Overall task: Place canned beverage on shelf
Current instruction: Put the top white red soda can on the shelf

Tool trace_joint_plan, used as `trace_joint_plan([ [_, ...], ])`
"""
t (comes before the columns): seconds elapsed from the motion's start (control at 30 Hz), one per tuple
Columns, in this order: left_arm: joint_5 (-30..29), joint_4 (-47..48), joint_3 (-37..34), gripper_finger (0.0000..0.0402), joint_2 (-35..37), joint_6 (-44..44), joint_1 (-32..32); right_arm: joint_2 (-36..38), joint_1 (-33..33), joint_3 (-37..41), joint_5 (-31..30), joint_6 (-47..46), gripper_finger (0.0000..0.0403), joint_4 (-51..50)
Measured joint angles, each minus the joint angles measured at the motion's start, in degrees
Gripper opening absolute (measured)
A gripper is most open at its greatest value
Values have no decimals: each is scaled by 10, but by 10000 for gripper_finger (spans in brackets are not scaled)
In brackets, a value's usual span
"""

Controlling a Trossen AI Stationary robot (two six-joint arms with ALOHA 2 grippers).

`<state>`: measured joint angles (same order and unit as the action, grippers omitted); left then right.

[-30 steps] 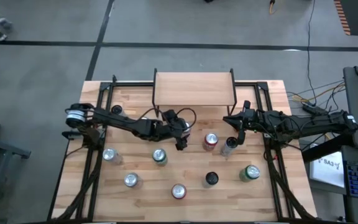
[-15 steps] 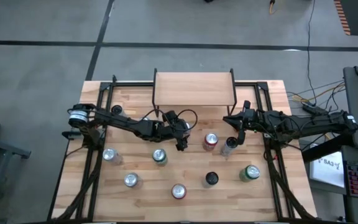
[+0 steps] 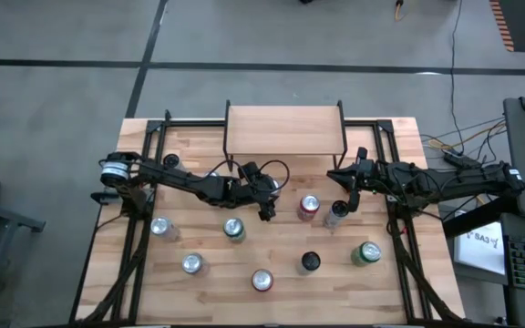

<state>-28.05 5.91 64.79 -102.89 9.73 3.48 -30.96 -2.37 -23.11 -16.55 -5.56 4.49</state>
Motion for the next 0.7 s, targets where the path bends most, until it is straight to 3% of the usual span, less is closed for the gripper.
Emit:
trace_joint_plan([
  [0.23, 6, 44, 22, 287, 15, -11, 17, 0, 0, 0, 0, 0, 22, 0],
  [0.7, 19, 196, 175, 285, 27, -87, 46, 0, 0, 0, 0, 2, 22, 0],
])
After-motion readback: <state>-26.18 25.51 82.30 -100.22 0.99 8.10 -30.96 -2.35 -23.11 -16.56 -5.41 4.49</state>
